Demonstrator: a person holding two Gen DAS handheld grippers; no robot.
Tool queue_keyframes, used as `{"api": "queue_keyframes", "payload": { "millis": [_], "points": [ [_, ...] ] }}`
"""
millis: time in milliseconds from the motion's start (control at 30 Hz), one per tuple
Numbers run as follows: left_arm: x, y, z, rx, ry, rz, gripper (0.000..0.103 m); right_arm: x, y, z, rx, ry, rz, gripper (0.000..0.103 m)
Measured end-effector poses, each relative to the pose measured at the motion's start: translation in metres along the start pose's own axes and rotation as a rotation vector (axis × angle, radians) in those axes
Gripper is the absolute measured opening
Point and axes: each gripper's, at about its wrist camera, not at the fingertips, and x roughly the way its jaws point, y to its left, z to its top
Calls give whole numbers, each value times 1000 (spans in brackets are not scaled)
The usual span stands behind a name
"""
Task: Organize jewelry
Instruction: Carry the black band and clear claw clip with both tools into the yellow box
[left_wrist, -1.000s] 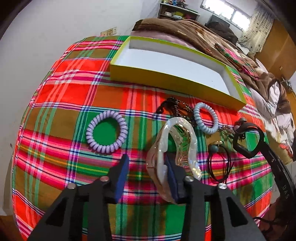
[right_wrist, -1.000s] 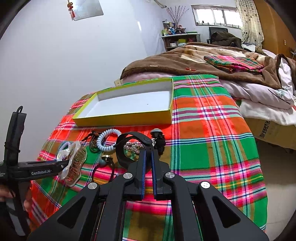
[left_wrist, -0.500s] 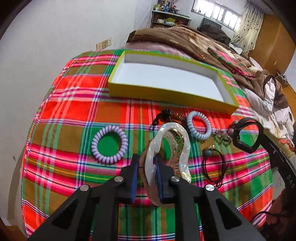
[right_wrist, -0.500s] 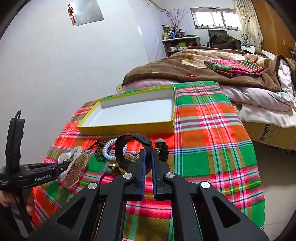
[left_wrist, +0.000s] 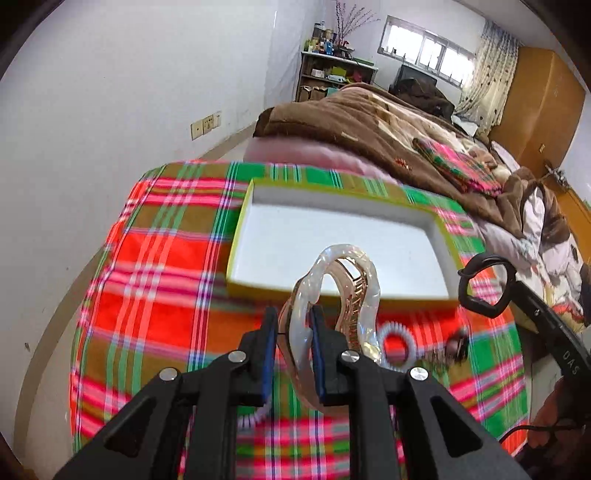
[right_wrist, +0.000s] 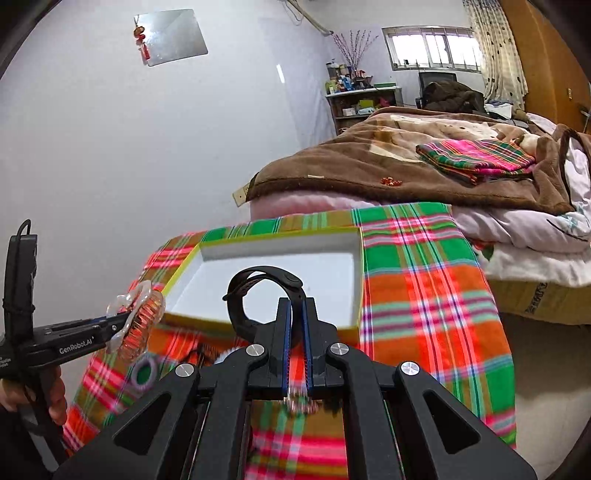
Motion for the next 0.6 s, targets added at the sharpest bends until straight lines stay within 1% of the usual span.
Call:
{"api": "queue_keyframes", "payload": {
  "millis": [133, 267, 367, 600],
  "points": [
    [17, 2, 21, -2, -3, 4, 18, 23, -5, 16, 5, 14, -20, 6],
    [35, 3, 36, 0, 2, -11, 18, 47, -11, 27, 21, 41, -36, 6],
    [52, 4, 47, -6, 21, -12, 18, 64, -14, 34, 34, 63, -44, 6],
    [82, 0, 62, 3, 54, -13, 18, 104, -26, 39, 93, 140, -19, 6]
  ]
}}
